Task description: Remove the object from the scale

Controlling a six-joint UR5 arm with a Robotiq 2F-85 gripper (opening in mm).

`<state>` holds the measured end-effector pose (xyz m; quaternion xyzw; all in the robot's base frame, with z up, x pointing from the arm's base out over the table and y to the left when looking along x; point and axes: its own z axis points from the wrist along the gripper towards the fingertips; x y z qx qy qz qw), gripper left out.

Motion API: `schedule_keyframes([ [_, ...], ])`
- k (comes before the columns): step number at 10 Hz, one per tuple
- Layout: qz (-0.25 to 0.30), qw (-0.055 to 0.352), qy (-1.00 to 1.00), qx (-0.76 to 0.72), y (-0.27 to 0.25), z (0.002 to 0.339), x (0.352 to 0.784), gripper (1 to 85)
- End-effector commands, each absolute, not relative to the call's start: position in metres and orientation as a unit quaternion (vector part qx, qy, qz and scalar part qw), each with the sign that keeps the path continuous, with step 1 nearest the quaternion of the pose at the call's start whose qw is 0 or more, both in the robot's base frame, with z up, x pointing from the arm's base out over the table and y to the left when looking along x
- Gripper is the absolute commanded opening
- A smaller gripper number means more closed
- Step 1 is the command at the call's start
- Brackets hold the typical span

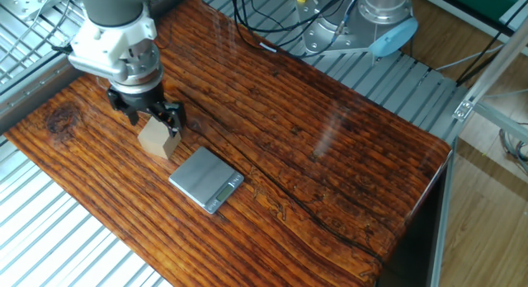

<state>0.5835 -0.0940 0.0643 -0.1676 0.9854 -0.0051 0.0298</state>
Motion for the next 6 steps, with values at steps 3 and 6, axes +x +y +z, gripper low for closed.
schedule_keyframes([
  [3,-0.016,0.046,0.982,-0.185,-0.072,0.111,0.607,77.3],
  [6,-0.039,0.042,0.991,-0.125,-0.038,0.131,0.628,38.3],
])
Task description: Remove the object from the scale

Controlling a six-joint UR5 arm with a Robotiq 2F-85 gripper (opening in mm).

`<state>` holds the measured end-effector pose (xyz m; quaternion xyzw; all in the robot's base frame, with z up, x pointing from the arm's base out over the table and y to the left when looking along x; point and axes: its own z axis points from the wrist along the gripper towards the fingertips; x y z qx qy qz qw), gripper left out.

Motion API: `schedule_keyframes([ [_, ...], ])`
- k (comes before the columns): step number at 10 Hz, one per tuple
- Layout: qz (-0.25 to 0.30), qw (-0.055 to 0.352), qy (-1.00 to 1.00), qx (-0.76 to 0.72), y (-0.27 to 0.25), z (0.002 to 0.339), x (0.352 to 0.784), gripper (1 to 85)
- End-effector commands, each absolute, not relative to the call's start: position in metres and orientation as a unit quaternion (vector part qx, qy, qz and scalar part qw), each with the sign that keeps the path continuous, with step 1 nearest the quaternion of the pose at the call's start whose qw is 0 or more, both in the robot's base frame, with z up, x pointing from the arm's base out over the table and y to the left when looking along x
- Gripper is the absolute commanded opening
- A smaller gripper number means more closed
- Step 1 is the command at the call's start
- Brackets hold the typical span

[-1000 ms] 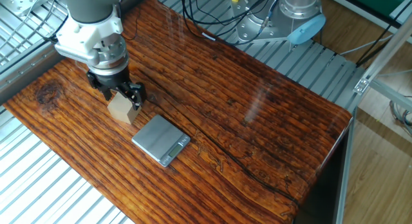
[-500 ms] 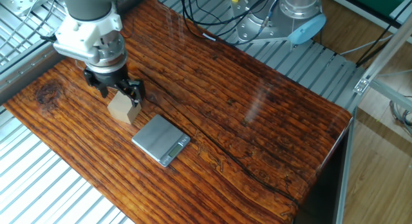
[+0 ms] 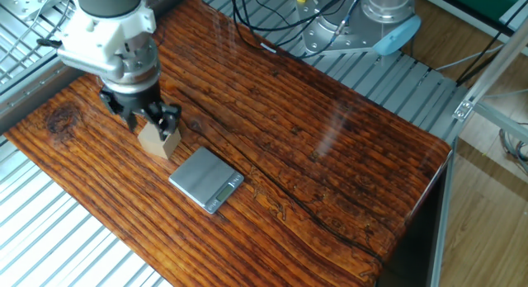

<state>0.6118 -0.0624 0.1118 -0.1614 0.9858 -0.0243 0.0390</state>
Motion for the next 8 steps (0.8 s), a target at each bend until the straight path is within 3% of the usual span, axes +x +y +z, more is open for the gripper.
schedule_keyframes([
  [1,-0.045,0.046,0.994,-0.094,-0.025,0.133,0.633,1.0],
  [3,-0.004,0.055,0.996,-0.071,0.013,0.136,0.638,1.0],
  [8,-0.026,0.067,0.996,-0.056,0.032,0.134,0.639,1.0],
])
